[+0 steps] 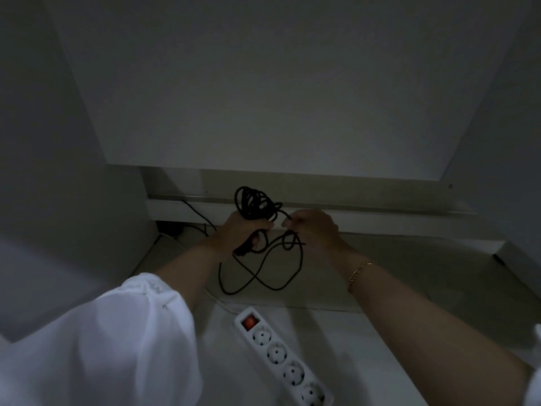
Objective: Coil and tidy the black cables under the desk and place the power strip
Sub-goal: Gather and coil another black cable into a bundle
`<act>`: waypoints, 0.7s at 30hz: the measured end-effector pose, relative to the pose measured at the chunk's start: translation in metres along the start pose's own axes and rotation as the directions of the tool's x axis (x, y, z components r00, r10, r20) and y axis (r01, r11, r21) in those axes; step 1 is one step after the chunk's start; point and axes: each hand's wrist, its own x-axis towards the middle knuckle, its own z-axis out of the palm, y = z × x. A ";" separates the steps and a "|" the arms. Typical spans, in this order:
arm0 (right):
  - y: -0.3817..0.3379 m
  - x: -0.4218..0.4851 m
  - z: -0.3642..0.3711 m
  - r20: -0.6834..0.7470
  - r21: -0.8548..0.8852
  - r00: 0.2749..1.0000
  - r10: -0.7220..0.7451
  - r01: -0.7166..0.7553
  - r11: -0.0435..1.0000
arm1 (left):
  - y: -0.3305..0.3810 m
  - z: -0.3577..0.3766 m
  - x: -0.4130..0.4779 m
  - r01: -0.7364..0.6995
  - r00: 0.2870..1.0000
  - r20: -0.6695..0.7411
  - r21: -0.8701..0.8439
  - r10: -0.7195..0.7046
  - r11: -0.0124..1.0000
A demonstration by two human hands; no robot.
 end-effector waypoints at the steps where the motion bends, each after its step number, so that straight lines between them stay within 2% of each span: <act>1: 0.000 0.000 -0.002 -0.036 0.009 0.999 -0.031 0.031 0.999 | -0.001 -0.001 -0.001 0.012 1.000 0.029 -0.003 -0.012 1.000; 3: -0.001 -0.004 -0.004 -0.076 0.086 0.993 -0.086 0.093 0.992 | -0.004 -0.002 -0.001 0.025 0.998 0.058 -0.016 -0.024 1.000; 7: -0.001 -0.006 -0.001 -0.087 0.288 0.995 -0.058 0.081 0.954 | -0.003 -0.001 0.001 0.047 0.999 0.013 -0.057 -0.046 0.997; 11: -0.010 -0.007 0.004 0.012 0.408 0.998 -0.057 0.047 0.912 | 0.006 0.006 0.000 0.015 0.990 -0.133 -0.202 -0.043 0.979; 14: -0.017 -0.009 0.003 0.103 0.380 0.988 -0.111 0.064 0.923 | 0.011 0.005 0.002 -0.051 0.974 -0.225 -0.305 -0.020 0.951; 17: -0.016 -0.007 0.004 0.151 0.384 0.983 -0.102 0.037 0.923 | 0.013 0.005 0.002 -0.067 0.972 -0.235 -0.406 -0.033 0.911; 21: -0.015 -0.012 0.000 0.295 0.397 0.955 -0.041 -0.083 0.914 | 0.015 0.008 0.001 -0.051 0.976 -0.214 -0.436 -0.048 0.898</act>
